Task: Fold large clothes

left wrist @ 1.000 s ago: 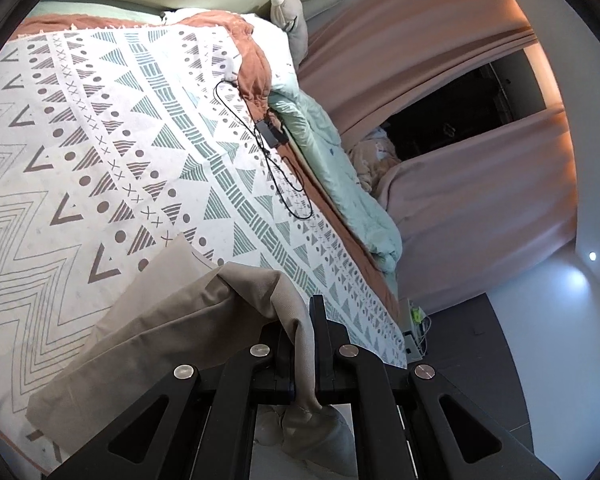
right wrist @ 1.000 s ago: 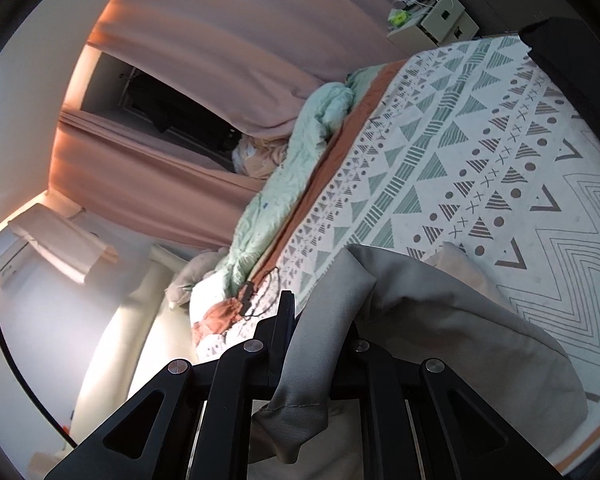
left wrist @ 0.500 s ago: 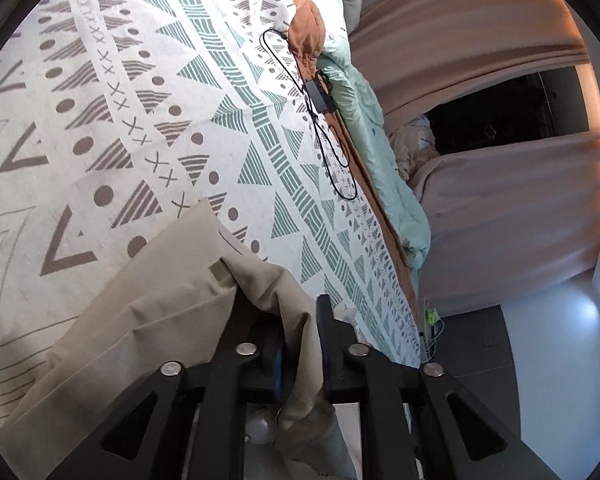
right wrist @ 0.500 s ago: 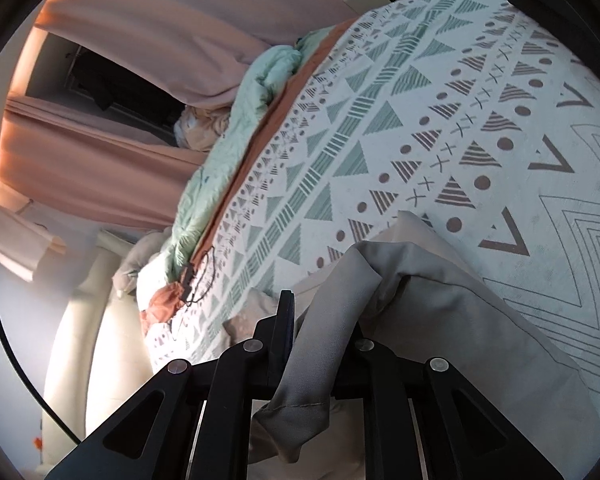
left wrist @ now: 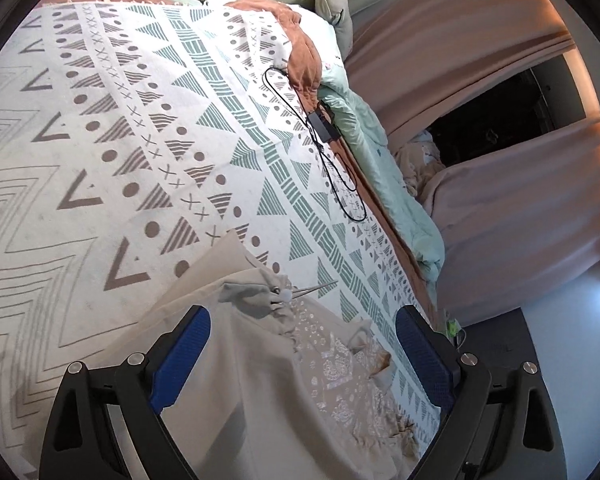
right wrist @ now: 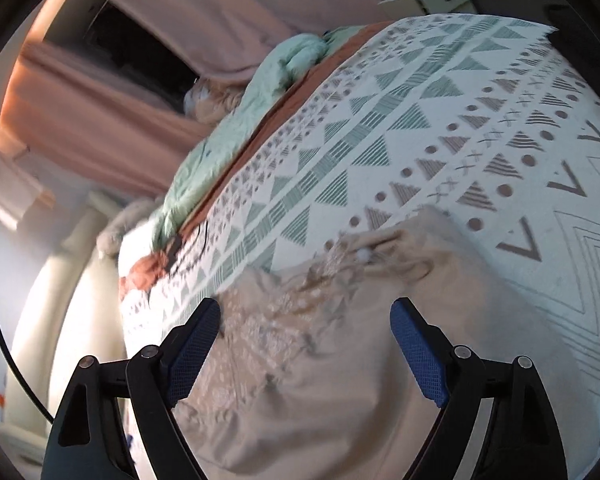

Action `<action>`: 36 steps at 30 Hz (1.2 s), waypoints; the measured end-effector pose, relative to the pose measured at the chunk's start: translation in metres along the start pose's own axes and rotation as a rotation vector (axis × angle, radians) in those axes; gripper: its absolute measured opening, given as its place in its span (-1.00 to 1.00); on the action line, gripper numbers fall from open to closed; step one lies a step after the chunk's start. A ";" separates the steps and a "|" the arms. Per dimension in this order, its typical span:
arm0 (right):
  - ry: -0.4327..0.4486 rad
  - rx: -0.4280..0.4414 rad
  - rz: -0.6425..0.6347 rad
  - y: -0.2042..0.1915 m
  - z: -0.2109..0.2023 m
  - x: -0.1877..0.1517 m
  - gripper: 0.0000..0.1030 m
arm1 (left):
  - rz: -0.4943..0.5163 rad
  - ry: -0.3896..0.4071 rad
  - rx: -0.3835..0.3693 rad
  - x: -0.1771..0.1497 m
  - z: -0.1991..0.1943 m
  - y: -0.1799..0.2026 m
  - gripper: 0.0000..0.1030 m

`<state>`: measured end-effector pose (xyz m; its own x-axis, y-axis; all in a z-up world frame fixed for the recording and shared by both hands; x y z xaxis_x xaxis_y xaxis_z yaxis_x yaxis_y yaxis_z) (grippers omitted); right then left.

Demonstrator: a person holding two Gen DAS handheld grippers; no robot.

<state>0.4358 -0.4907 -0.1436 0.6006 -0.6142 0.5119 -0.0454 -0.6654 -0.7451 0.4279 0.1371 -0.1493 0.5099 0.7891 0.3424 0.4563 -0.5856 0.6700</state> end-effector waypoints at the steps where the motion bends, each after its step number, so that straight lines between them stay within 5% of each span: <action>1: -0.023 -0.002 -0.024 -0.008 0.006 -0.005 0.67 | 0.004 -0.001 0.010 -0.001 -0.004 -0.004 0.81; 15: -0.329 -0.032 -0.245 -0.078 0.082 -0.096 0.17 | -0.031 -0.021 0.170 -0.020 -0.048 -0.097 0.44; 20: -0.428 -0.054 -0.290 -0.091 0.110 -0.128 -0.08 | -0.051 -0.032 0.196 -0.028 -0.056 -0.122 0.42; 25: -0.529 -0.091 -0.360 -0.102 0.140 -0.156 -0.12 | -0.070 -0.049 0.214 -0.037 -0.061 -0.143 0.40; 29: -0.623 -0.215 -0.427 -0.089 0.168 -0.179 -0.59 | -0.068 -0.069 0.225 -0.047 -0.062 -0.152 0.40; 32: -0.624 -0.265 -0.432 -0.075 0.179 -0.179 -0.90 | -0.070 -0.087 0.231 -0.054 -0.060 -0.159 0.40; 36: -0.541 -0.216 -0.463 -0.095 0.172 -0.156 -0.95 | -0.081 -0.112 0.234 -0.062 -0.057 -0.164 0.38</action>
<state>0.4836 -0.2593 -0.2261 0.9030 0.0071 0.4297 0.1857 -0.9081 -0.3752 0.2796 0.1945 -0.2428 0.5365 0.8174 0.2099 0.6484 -0.5585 0.5173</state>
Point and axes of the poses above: each gripper's, at about its wrist camera, not at the fingertips, and z roughly the way its jaws point, y to its right, x to its top, the point moved 6 cm from there along z, roughly the way its jaws point, and after that the axes turned 12 degrees about x, right-handed, at the moved point
